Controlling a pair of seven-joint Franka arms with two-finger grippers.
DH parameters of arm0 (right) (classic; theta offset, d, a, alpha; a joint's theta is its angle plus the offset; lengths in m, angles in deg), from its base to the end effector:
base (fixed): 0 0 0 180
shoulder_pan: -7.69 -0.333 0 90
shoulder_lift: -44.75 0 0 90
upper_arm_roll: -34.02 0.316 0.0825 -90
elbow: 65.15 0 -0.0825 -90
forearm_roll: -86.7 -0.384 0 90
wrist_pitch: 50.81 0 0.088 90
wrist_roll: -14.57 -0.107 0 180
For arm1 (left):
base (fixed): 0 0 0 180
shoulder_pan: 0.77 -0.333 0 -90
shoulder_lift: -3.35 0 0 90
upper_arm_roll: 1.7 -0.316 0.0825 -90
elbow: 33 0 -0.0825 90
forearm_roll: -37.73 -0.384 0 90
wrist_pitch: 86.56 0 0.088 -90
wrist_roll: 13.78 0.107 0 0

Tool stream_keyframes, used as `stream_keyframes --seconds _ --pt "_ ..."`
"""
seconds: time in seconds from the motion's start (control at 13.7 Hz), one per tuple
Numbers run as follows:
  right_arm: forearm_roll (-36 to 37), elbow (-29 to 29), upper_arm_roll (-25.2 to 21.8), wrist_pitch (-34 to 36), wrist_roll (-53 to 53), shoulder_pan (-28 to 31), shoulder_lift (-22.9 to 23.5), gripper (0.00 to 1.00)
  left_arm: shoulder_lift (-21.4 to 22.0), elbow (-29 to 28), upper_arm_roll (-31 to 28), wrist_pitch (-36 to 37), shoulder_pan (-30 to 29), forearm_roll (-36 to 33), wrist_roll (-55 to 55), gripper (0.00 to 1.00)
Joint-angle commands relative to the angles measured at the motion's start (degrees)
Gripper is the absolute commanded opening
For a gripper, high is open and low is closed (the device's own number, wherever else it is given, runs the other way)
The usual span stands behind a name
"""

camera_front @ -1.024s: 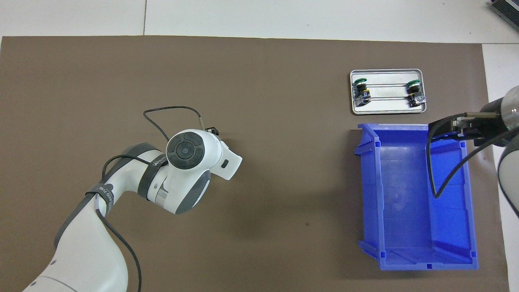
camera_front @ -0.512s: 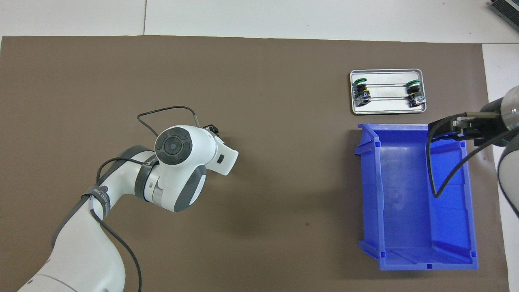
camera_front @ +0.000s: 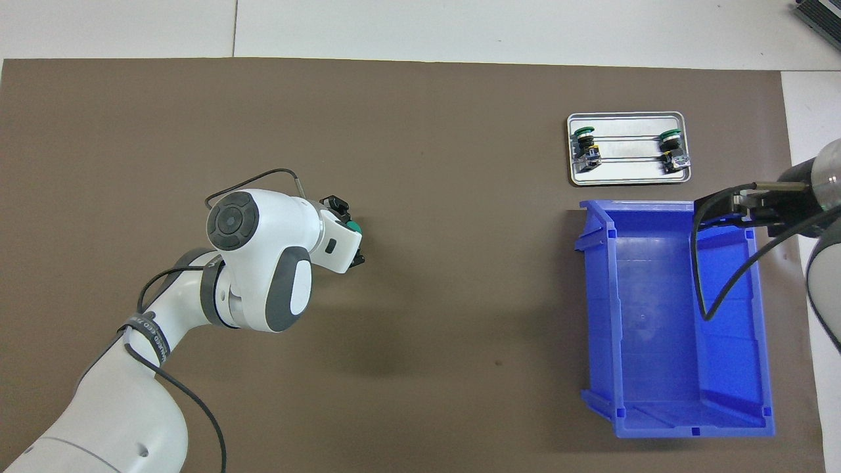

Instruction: Place and press button with both arms

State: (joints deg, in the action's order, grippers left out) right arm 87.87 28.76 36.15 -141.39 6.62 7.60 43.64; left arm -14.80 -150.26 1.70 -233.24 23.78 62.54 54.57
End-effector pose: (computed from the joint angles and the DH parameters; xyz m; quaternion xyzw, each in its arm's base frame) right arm 0.5474 0.0192 0.6039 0.9985 -0.0497 -0.0184 0.0122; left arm 0.5436 -0.2800 0.3035 0.7735 -0.6099 0.1387 0.1023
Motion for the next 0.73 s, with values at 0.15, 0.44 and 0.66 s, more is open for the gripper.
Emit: stream_keyframes --seconds 0.15,0.44,0.66 --pt "-0.91 1.81 0.51 -1.00 1.01 0.62 -1.54 1.00 0.31 -0.42 0.56 -0.62 -2.67 15.24 14.68 0.04" --pt "-0.91 1.81 0.51 -1.00 1.01 0.62 -1.54 1.00 0.40 -0.95 0.91 0.08 -4.25 22.38 20.93 0.04" --pt "-0.91 1.81 0.51 -1.00 1.01 0.62 -1.54 1.00 1.28 -1.92 0.91 3.40 -6.36 26.51 24.72 0.04"
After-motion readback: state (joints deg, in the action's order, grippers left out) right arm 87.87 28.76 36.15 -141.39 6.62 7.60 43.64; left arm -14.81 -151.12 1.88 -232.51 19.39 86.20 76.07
